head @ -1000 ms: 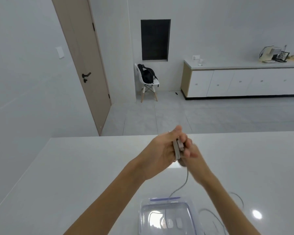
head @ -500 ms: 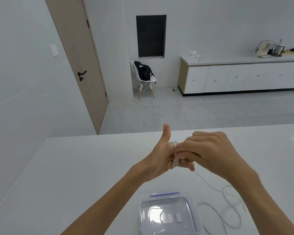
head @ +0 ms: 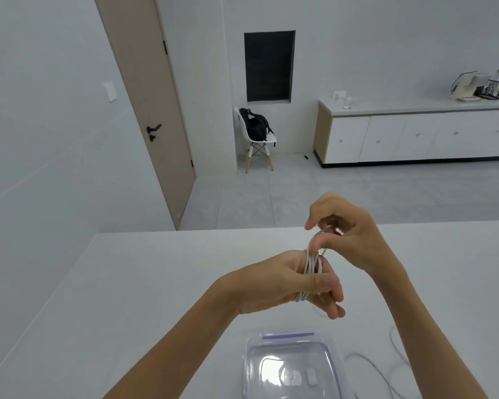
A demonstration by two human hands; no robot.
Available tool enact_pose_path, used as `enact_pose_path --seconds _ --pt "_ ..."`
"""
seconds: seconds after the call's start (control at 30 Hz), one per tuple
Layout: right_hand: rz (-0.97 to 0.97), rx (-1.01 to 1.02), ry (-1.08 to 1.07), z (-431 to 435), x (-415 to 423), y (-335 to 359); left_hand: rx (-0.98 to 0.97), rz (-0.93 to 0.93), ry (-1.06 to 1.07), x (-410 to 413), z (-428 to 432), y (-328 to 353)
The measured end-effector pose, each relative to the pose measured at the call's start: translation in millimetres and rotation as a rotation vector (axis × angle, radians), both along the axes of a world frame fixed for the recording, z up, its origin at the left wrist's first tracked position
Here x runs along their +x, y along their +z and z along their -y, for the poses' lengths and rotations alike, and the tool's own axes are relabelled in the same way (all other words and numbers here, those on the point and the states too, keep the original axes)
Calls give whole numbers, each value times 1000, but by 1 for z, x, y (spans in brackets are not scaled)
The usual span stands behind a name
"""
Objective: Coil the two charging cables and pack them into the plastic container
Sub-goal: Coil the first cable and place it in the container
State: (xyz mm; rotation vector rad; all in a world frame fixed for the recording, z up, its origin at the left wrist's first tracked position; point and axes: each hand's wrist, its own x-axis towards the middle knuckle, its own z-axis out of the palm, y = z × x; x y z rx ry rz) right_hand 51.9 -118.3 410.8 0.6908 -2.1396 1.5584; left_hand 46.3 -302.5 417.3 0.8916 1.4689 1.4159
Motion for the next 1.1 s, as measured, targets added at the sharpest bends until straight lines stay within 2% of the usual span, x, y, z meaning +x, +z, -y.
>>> enact_pose_path --seconds 0.1,0.17,0.23,0.3,0.37,0.47,0.53,0.63,0.7,0.8,0.9,0.93,0.97,1.03,1.07,1.1 --pt "209 -343 130 18 -2 -27 85 16 -26 0 1 4" --pt "420 -483 48 39 2 -59 157 25 41 -6 2 5" --pt "599 -439 -59 59 13 -86 243 114 164 -15 4 6" --pt "672 -344 -32 72 29 -100 352 274 313 -29 8 3" --pt "640 -142 -4 74 48 -103 414 373 471 -46 13 -3" --pt "508 245 -57 62 66 -95 326 293 635 -64 20 -19" --pt "300 456 -181 48 68 -77 210 188 652 -63 20 -31" --pt "-30 670 -325 27 65 -40 24 2 540 -44 11 -43" --pt "-179 735 -335 17 59 -17 -20 -48 389 -26 0 -41" --pt "-292 720 -321 5 53 7 23 57 224 -5 -11 -25" --pt "-208 613 -223 1 61 18 59 98 319 -9 -13 -11" --pt "-173 575 -185 1 66 20 93 176 365 -15 -12 -9" --pt "-149 541 -159 1 70 21 152 339 407 -21 -10 -6" --pt "-133 487 -154 -2 75 20 344 790 454 -33 -6 0" --pt "-139 475 -170 -4 75 20 428 912 461 -37 -4 -1" --pt "-144 469 -186 -5 74 20 460 928 482 -40 -4 -3"
